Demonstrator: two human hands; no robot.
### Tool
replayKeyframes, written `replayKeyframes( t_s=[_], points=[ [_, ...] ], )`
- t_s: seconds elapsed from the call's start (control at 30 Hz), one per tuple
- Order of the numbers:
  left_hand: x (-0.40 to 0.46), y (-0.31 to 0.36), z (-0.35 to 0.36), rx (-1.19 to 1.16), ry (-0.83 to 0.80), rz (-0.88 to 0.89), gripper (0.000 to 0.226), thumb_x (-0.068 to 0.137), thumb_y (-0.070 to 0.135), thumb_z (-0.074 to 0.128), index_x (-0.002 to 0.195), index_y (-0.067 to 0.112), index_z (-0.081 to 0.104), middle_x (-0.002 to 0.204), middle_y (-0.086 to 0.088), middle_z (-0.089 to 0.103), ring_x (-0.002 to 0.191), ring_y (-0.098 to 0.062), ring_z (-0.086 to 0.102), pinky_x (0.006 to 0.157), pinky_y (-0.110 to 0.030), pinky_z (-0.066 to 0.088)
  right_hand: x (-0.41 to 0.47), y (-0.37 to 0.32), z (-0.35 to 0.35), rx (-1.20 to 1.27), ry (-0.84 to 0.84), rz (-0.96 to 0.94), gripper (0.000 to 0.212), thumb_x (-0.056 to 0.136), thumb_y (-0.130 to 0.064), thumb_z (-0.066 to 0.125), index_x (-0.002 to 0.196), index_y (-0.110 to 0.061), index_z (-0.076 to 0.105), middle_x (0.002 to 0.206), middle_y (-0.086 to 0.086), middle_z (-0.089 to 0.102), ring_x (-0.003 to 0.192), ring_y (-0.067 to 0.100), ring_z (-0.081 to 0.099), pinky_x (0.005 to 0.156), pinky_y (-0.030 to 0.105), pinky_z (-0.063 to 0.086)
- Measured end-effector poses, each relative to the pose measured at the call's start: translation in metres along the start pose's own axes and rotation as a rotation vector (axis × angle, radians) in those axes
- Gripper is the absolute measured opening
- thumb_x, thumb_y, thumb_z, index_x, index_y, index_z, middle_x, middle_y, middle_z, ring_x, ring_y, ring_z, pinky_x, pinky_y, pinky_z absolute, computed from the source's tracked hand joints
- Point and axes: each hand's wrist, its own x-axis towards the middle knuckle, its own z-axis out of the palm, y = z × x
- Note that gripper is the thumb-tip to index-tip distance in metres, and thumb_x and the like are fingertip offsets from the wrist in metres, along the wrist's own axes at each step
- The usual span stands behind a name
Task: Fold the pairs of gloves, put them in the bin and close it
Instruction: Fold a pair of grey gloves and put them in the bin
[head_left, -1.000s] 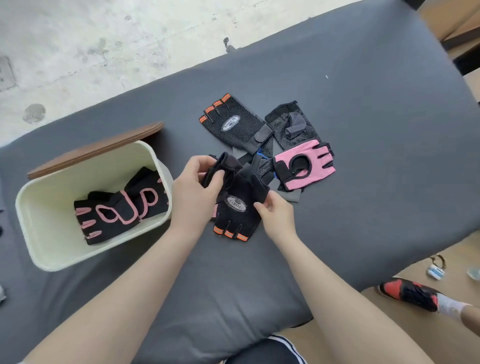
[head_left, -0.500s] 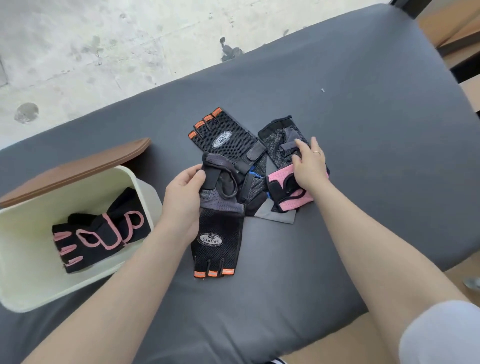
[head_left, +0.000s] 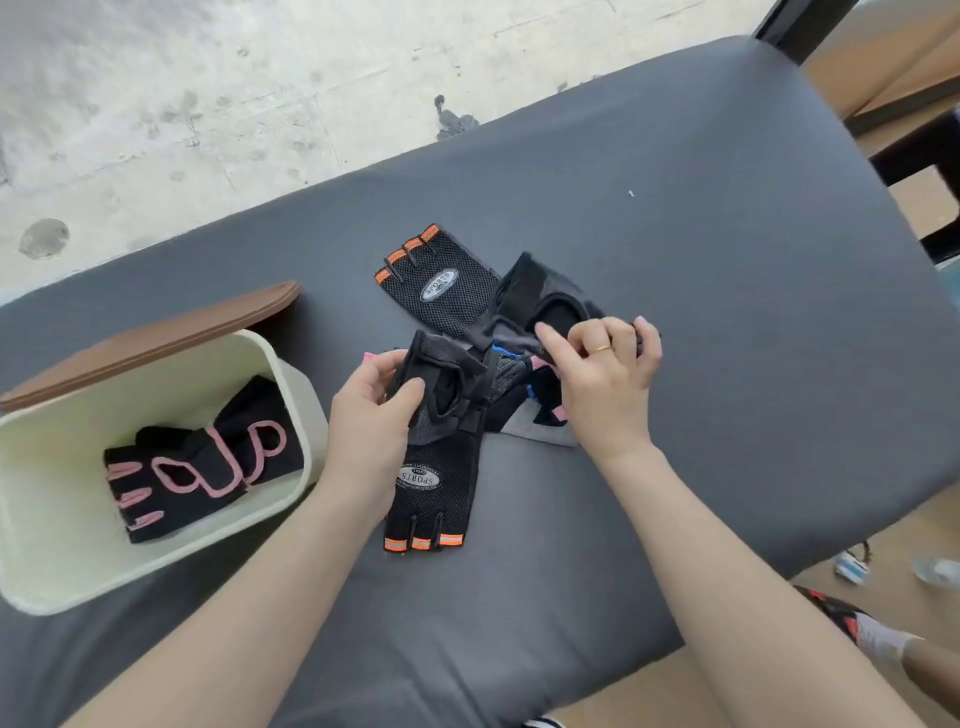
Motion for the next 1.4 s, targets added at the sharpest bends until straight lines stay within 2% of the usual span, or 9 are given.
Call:
replayKeyframes(
  t_s=[0.07, 0.17, 0.3, 0.37, 0.47, 0.6, 1.0, 1.2, 1.4],
  points=[
    [-0.015, -0.012, -0.004, 0.051, 0.011, 0.047, 0.035, 0.087, -0.004, 0.051, 0.087, 0.030, 0.061, 0.100, 0.001, 0.066, 0.094, -0.015, 0.061, 0.094, -0.037, 0.049, -0.046, -0.006, -0.009, -0.012, -0.116, -0.137, 0.043, 0.065, -0.003, 0.054, 0.100, -0.022, 0.069, 0.078, 0.002, 0.061, 0.084, 0.022, 0.044, 0.086, 0.038, 0.031],
    [-0.034, -0.032, -0.015, 0.125, 0.062, 0.078, 0.037, 0.088, -0.003, 0.049, 0.091, 0.032, 0.060, 0.099, 0.005, 0.066, 0.094, -0.010, 0.061, 0.097, -0.039, 0.047, -0.110, -0.016, -0.015, 0.026, -0.653, -0.130, 0.061, 0.055, -0.001, 0.068, 0.114, -0.017, 0.064, 0.102, 0.012, 0.064, 0.089, 0.029, 0.056, 0.079, 0.035, 0.045],
    [-0.060, -0.045, -0.033, 0.297, 0.152, 0.358, 0.037, 0.088, 0.001, 0.048, 0.093, 0.036, 0.060, 0.097, 0.014, 0.061, 0.091, 0.010, 0.054, 0.092, -0.017, 0.041, -0.140, -0.026, -0.040, 0.239, -1.076, 0.082, 0.071, 0.083, -0.002, 0.045, 0.148, -0.019, 0.019, 0.157, 0.009, 0.011, 0.143, 0.025, 0.015, 0.115, 0.035, 0.019],
    [-0.066, -0.058, -0.044, 0.496, 0.066, 0.678, 0.031, 0.085, 0.000, 0.045, 0.100, 0.017, 0.066, 0.102, 0.005, 0.060, 0.097, -0.001, 0.053, 0.093, -0.014, 0.038, -0.142, -0.032, -0.049, 0.323, -1.052, 0.174, 0.067, 0.086, -0.001, 0.040, 0.148, -0.017, 0.018, 0.158, 0.006, 0.009, 0.144, 0.021, 0.012, 0.117, 0.030, 0.014],
    [-0.065, -0.104, -0.057, 0.889, -0.153, 0.893, 0.037, 0.078, 0.001, 0.041, 0.100, 0.014, 0.067, 0.107, -0.009, 0.065, 0.108, -0.024, 0.052, 0.094, -0.037, 0.041, -0.141, -0.041, -0.056, 0.385, -1.019, 0.308, 0.060, 0.089, -0.002, 0.039, 0.146, -0.014, 0.026, 0.157, 0.006, 0.016, 0.143, 0.021, 0.017, 0.116, 0.030, 0.018],
    [-0.068, -0.155, -0.070, 1.363, -0.306, 0.442, 0.045, 0.085, 0.002, 0.046, 0.125, 0.022, 0.055, 0.147, -0.006, 0.038, 0.139, -0.032, 0.025, 0.110, -0.049, 0.021, -0.142, -0.050, -0.057, 0.371, -0.931, 0.385, 0.050, 0.090, -0.002, 0.039, 0.139, -0.012, 0.039, 0.150, 0.006, 0.031, 0.135, 0.026, 0.031, 0.109, 0.034, 0.029],
    [-0.048, -0.157, -0.103, 1.276, -0.364, 0.397, 0.068, 0.083, 0.006, 0.059, 0.143, 0.006, 0.026, 0.155, -0.007, 0.020, 0.140, -0.023, 0.027, 0.110, -0.034, 0.028, -0.130, -0.073, -0.027, 0.379, -0.989, 0.417, 0.050, 0.093, -0.010, 0.045, 0.140, -0.021, 0.033, 0.137, 0.000, 0.045, 0.119, 0.030, 0.038, 0.097, 0.039, 0.031],
    [-0.051, -0.166, -0.105, 1.463, -0.369, 0.462, 0.071, 0.048, -0.002, 0.083, 0.115, 0.003, 0.060, 0.127, -0.028, 0.053, 0.106, -0.044, 0.059, 0.072, -0.047, 0.054, -0.169, -0.065, -0.056, 0.133, -1.050, 0.284, 0.054, 0.085, -0.055, 0.050, 0.132, -0.029, 0.043, 0.125, 0.003, 0.049, 0.120, 0.028, 0.038, 0.103, 0.038, 0.025],
    [-0.054, -0.158, -0.100, 1.333, -0.290, 0.434, 0.034, 0.062, -0.002, 0.072, 0.095, 0.005, 0.066, 0.122, -0.025, 0.055, 0.101, -0.045, 0.057, 0.077, -0.047, 0.049, -0.180, -0.105, -0.039, 0.000, -0.963, 0.499, 0.074, 0.064, -0.056, 0.072, 0.116, -0.009, 0.047, 0.128, 0.011, 0.045, 0.122, 0.033, 0.037, 0.111, 0.050, 0.019]
  ],
)
